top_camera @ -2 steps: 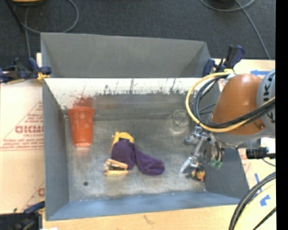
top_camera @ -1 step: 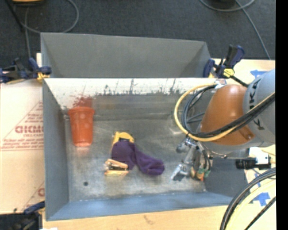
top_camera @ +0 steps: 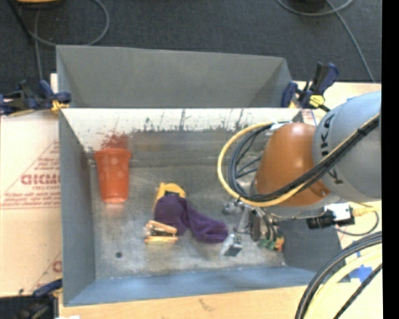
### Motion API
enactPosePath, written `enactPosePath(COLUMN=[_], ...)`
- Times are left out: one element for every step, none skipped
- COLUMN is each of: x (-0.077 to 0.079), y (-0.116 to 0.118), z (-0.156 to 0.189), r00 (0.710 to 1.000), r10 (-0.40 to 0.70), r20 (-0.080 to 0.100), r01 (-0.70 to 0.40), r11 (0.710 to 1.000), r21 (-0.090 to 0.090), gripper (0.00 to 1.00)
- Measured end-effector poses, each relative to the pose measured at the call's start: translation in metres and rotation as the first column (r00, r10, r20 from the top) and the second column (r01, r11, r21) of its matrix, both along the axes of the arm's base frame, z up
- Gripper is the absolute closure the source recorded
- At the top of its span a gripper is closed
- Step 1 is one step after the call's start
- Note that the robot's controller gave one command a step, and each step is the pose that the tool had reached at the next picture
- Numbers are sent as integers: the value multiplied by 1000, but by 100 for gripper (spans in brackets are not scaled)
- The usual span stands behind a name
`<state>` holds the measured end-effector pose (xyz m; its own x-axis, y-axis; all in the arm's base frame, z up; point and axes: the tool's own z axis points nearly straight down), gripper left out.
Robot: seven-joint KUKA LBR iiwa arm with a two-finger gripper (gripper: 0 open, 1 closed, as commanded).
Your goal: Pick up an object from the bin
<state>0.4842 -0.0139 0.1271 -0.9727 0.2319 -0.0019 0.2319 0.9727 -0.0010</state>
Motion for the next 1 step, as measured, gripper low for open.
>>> enactPosePath(x=[23], y=[24], z=[3], r00=[1000], r10=[21], r20=[1], r01=[-21], r11=[1000], r21=[2], gripper=[0])
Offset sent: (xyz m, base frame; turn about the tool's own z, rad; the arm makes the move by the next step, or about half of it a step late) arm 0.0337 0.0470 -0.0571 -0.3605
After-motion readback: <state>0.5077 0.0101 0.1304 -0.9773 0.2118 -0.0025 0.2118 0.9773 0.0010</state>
